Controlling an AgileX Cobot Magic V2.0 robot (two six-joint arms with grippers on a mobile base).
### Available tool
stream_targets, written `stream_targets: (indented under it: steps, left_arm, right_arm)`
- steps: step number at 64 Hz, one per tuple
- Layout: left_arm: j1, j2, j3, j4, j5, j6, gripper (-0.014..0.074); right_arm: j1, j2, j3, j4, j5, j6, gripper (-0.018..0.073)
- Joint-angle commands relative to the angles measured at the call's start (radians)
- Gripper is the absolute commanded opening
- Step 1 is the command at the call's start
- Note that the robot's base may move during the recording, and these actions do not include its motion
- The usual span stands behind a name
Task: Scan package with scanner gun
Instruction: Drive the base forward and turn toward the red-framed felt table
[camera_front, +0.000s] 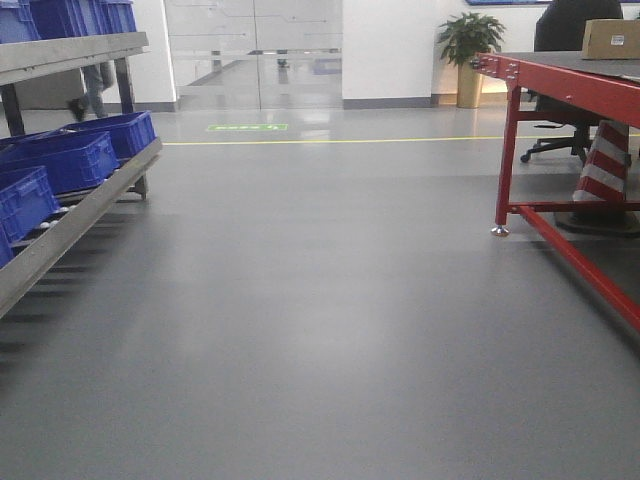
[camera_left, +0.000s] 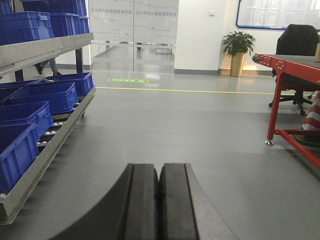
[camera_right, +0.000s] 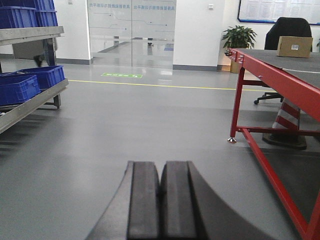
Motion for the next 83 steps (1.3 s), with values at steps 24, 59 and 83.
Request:
stream_targets:
  steps: [24,59,83]
  left_arm:
    - [0.002,-0.004,-0.004,-0.007,-0.015,0.003,-0.0111]
    - [0.002,-0.004,-0.004,-0.007,-0.015,0.003,-0.0111]
    - [0.002,-0.004,-0.004,-0.007,-0.015,0.003,-0.0111]
  right_arm:
    - [-0.001,-0.003,0.000,0.002,-0.015,-0.003,-0.0168]
    - [-0.001,-0.003,0.000,0.002,-0.015,-0.003,-0.0168]
    - [-0.001,-0.003,0.000,0.002,-0.015,-0.003,-0.0168]
